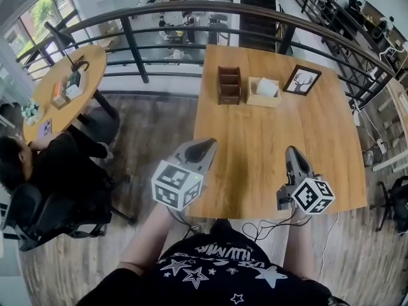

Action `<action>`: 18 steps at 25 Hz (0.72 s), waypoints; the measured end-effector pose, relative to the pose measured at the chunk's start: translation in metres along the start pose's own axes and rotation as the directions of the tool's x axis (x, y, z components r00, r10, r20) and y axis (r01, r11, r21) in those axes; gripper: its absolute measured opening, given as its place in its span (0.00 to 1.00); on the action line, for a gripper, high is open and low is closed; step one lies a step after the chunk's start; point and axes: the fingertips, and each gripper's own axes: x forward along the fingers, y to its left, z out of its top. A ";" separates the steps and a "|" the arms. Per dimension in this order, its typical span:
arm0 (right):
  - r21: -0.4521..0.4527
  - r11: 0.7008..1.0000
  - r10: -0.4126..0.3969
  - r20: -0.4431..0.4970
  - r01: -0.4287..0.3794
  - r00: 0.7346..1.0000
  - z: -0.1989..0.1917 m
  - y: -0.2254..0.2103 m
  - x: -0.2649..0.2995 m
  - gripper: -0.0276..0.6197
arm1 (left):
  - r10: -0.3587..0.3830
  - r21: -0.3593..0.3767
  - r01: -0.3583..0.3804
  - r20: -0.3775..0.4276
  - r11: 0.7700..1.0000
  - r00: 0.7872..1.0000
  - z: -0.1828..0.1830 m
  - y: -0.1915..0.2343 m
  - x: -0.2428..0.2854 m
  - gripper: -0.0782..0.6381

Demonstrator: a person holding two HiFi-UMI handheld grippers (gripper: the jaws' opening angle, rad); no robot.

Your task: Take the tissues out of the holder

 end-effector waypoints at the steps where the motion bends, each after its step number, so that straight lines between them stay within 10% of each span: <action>1: -0.006 1.000 0.000 0.003 0.000 1.000 0.007 -0.011 0.007 0.07 | 0.000 0.012 0.000 0.000 1.000 1.000 0.003 0.001 0.012 0.13; 18: -0.057 0.998 0.032 -0.011 -0.033 0.999 0.077 -0.111 0.136 0.07 | 0.034 0.007 -0.034 -0.020 0.999 0.999 0.046 0.046 0.158 0.13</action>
